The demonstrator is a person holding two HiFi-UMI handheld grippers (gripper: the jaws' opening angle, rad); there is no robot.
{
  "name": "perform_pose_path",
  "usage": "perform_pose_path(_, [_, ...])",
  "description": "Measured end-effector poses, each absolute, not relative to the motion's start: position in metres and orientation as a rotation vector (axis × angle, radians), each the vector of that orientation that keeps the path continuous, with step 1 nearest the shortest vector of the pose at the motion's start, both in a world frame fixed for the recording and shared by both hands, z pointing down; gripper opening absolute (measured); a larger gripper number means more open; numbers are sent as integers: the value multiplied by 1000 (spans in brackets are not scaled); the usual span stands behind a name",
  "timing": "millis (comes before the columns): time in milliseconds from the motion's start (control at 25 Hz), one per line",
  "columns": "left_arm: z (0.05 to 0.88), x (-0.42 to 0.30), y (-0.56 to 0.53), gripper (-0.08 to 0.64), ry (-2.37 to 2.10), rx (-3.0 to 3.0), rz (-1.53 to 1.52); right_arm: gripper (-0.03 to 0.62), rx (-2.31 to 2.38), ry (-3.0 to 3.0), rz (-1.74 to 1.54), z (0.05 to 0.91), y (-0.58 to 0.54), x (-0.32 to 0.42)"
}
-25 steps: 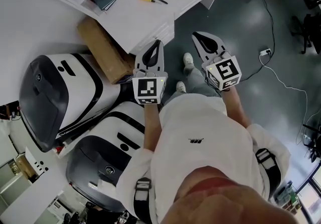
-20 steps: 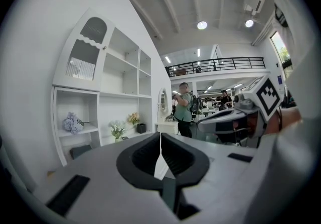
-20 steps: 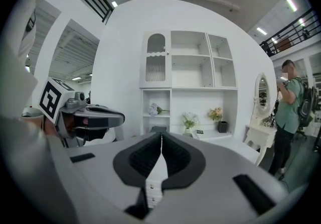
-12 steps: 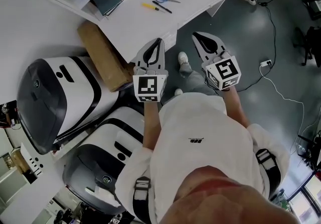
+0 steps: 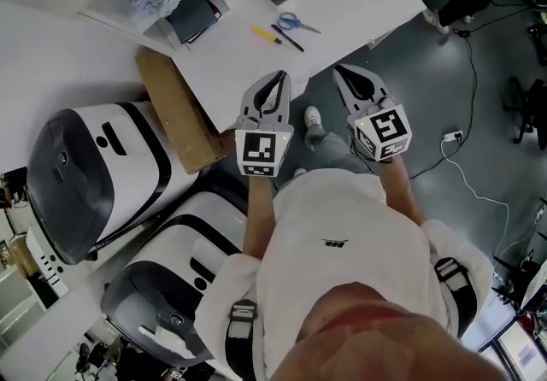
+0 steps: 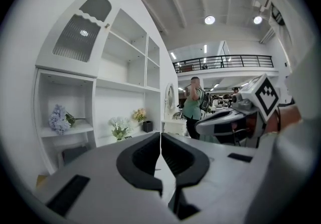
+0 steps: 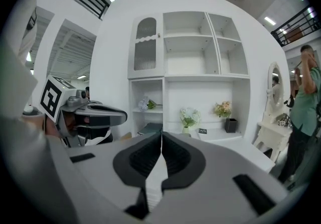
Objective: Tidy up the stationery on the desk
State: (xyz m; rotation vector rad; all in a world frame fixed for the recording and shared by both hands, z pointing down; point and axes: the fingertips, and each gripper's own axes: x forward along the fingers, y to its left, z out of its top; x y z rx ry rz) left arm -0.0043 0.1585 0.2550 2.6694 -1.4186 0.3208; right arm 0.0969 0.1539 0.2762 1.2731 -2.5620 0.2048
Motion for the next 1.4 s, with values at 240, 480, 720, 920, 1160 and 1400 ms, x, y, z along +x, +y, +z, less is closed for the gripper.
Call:
perform_pose_path(240, [265, 4, 112, 0, -1418, 2650, 329, -3, 1199, -2566, 219, 288, 104, 98])
perform_pose_path(480, [282, 10, 72, 0, -1427, 2601, 340, -3, 1115, -2568, 250, 304, 61, 97])
perform_pose_path(720, [298, 14, 39, 0, -1454, 2537, 364, -3, 1030, -2566, 284, 321, 23, 99])
perform_pose_path(920, [310, 16, 19, 0, -1485, 2489, 379, -3, 961, -2570, 298, 333, 1, 99])
perform_pose_path(1160, [329, 19, 5, 0, -1476, 2460, 402, -3, 919, -2576, 340, 356, -10, 93])
perform_pose_path(1400, [354, 25, -3, 0, -1419, 2455, 428, -3, 912, -2559, 362, 377, -16, 89])
